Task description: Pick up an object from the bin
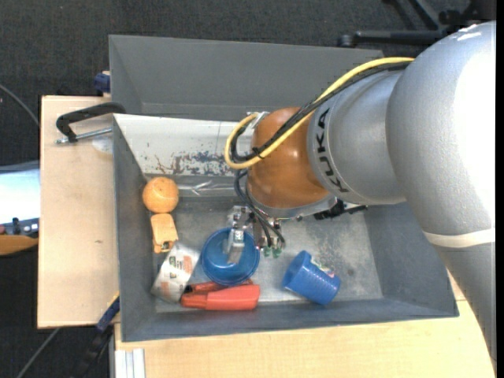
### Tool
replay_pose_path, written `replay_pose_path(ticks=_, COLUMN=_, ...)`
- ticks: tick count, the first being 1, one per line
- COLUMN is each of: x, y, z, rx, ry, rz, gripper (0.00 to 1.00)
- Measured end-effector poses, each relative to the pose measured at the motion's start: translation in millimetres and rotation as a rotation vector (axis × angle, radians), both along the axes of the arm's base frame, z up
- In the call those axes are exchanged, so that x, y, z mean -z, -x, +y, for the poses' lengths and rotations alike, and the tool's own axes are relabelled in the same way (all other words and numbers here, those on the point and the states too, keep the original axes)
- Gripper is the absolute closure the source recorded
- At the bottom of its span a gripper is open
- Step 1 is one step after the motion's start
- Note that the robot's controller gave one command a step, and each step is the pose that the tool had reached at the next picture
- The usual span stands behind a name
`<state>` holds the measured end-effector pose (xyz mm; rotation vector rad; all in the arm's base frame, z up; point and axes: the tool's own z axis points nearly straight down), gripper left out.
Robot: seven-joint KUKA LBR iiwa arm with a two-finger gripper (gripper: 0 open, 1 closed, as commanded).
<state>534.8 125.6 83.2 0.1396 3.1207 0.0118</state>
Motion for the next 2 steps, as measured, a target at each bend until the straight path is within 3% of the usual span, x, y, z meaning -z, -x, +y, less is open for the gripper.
replay_pose_path(ticks=2, x=0.6, y=0.1, z=-0.2, rx=0.001, ry=0.000, rz=0.001, gripper=1.00)
